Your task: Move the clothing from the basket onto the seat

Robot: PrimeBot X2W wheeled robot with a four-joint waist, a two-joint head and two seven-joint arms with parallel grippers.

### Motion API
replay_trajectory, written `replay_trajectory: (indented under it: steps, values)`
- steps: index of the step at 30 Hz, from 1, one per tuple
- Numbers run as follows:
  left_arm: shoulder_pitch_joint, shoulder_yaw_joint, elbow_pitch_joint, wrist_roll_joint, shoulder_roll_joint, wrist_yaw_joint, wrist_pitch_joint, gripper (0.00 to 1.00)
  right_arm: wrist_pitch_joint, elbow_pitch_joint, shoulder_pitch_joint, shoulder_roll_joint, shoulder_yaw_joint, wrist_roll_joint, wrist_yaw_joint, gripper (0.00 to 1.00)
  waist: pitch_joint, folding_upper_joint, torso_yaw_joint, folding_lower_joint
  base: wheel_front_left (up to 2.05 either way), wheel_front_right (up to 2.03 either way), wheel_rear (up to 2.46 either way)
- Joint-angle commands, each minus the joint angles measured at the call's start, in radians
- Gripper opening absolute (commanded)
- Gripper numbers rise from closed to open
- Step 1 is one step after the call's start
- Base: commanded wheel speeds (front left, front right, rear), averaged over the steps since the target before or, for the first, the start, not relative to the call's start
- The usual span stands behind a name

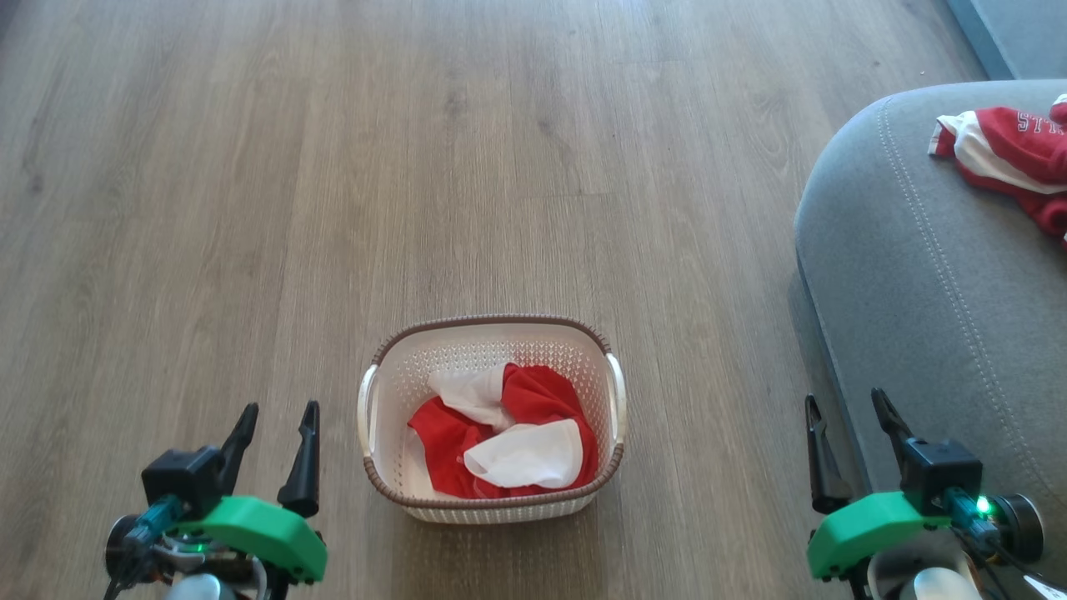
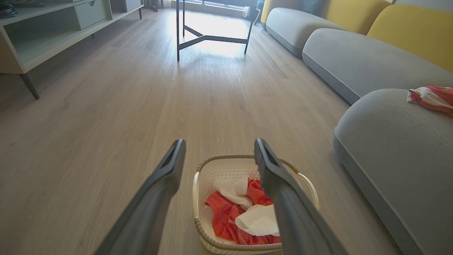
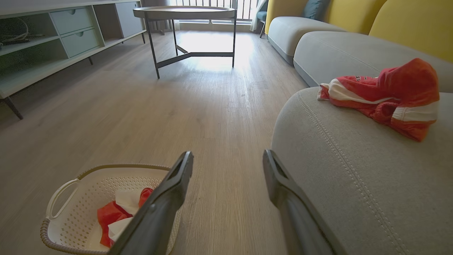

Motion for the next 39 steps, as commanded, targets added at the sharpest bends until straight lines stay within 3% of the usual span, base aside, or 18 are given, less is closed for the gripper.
replay_trajectory:
  steps: [1,13,20,39]
  values:
    - [-0.041,0.045,-0.023,0.012,0.006,-0.008,-0.012,1.00,-0.013,-0.025,-0.036,-0.004,0.023,-0.011,0.007,1.00,0.000,0.0000,0.000,0.0001,0.00,0.00,0.00]
    - [-0.048,0.064,-0.015,0.031,-0.004,-0.020,-0.012,1.00,-0.014,-0.023,-0.042,0.000,0.028,-0.007,0.007,1.00,0.007,0.0000,-0.007,0.0001,0.00,0.00,0.00]
    - [-0.073,0.065,-0.028,0.037,-0.006,-0.022,-0.012,1.00,-0.014,-0.045,-0.074,0.000,0.021,-0.007,0.007,1.00,0.073,0.0000,-0.020,0.0001,0.00,0.00,0.00]
    - [-0.431,-0.051,-0.022,0.064,0.022,-0.024,-0.007,1.00,-0.014,-0.192,-0.351,0.014,-0.039,-0.004,0.007,1.00,0.555,0.0000,-0.096,0.0001,0.00,0.00,0.00]
